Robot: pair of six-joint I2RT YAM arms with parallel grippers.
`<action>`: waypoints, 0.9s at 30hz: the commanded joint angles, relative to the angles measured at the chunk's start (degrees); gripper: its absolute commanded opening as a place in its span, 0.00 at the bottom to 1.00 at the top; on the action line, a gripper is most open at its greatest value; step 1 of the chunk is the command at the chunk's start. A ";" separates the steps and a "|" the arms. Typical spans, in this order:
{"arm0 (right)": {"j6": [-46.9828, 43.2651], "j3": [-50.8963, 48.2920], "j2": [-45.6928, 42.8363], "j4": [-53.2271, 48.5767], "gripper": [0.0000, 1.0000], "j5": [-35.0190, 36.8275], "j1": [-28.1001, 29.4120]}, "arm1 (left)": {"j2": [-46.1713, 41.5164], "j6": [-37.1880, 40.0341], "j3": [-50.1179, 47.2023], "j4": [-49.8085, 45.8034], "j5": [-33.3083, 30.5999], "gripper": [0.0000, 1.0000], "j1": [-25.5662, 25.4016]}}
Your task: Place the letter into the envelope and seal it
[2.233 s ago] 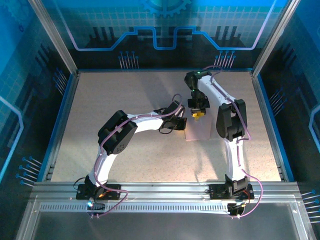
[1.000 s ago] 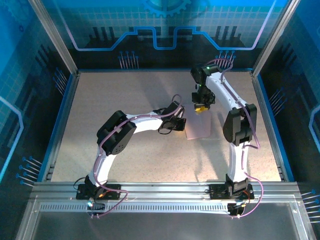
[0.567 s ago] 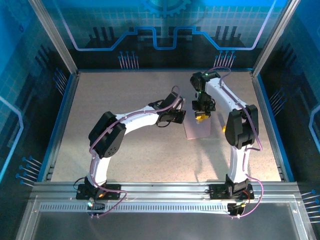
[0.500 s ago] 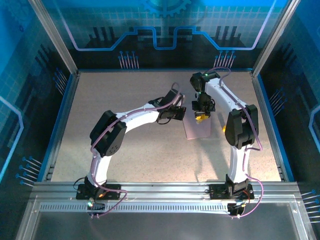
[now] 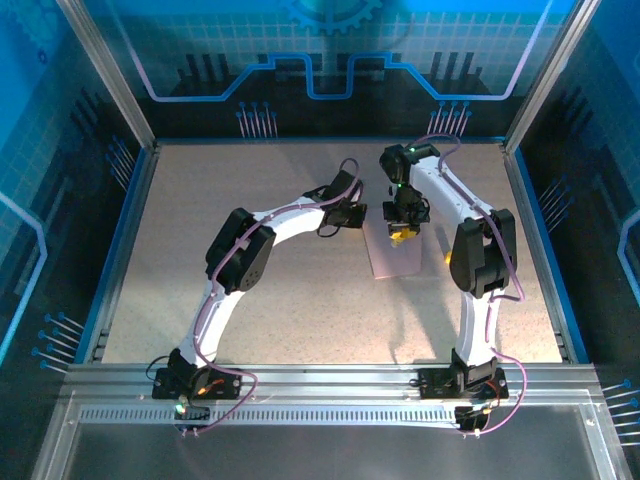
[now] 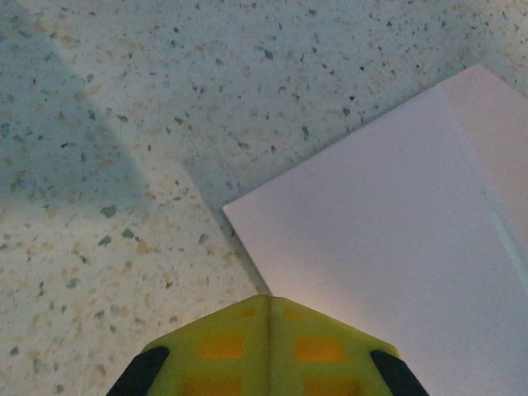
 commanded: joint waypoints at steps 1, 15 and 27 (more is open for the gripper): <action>-0.86 1.11 0.91 -2.03 0.05 -0.09 -0.34 | 1.06 -1.16 2.25 3.04 0.35 0.00 0.06; -1.12 -0.91 2.14 -1.95 0.05 0.49 -0.53 | 4.48 -4.74 4.70 3.21 2.72 0.00 0.26; -1.48 -1.58 5.22 -1.07 0.04 1.49 -0.65 | 5.07 -6.60 5.23 -0.90 3.82 0.00 0.27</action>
